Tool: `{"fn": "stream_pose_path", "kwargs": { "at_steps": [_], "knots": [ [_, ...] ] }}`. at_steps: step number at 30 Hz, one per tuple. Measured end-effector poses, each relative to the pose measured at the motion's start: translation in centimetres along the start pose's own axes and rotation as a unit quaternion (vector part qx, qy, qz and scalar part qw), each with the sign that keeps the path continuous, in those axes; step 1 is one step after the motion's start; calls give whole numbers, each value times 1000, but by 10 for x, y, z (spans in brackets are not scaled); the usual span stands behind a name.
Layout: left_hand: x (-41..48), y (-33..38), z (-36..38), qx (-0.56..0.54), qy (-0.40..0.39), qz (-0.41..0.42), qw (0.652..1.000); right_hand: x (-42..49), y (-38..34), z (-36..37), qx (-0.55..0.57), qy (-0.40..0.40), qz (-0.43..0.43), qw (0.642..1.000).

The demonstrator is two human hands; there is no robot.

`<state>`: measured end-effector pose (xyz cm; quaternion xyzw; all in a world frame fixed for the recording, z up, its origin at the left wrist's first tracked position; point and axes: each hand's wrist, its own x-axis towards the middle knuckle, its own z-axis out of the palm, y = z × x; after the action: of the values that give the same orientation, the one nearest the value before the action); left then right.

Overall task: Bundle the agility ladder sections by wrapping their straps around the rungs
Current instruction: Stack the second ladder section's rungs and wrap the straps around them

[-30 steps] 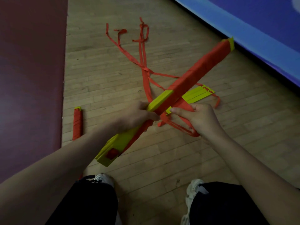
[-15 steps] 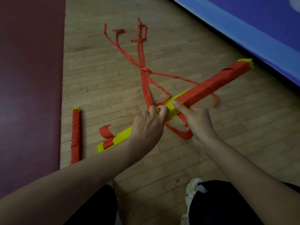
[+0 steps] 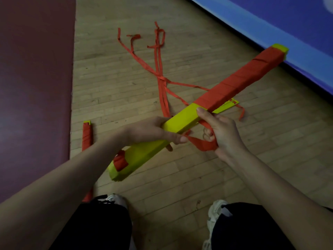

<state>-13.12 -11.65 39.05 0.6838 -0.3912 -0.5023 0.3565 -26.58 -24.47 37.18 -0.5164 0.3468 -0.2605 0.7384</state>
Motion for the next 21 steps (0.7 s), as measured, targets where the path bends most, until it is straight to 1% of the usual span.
{"fn": "stream_pose_path", "kwargs": {
  "at_steps": [3,5,9,12,16,19,21],
  "knots": [
    [-2,-6,-4,-87,-73,-50,992,-2,-1,-1,10,-37,-1,999],
    [-3,-11,-6,-142,-100,-66,983,-1,-1,-2,13,-59,2,998],
    [-3,-16,-8,-189,-144,-71,969,-3,-2,-4,25,-115,-1,993],
    [-3,-17,-6,-217,-145,-58,964,-5,-4,-5,6,-146,-6,989],
    [-4,-9,0,-233,-121,-46,964,-3,-7,-8,-48,-141,-15,989],
    [-4,-3,-1,-208,-90,-60,972,-1,-5,-9,-119,-135,-38,983],
    [-4,-3,-4,-182,-67,-73,978,1,-2,-12,-129,-119,-24,984]
  ]
}}
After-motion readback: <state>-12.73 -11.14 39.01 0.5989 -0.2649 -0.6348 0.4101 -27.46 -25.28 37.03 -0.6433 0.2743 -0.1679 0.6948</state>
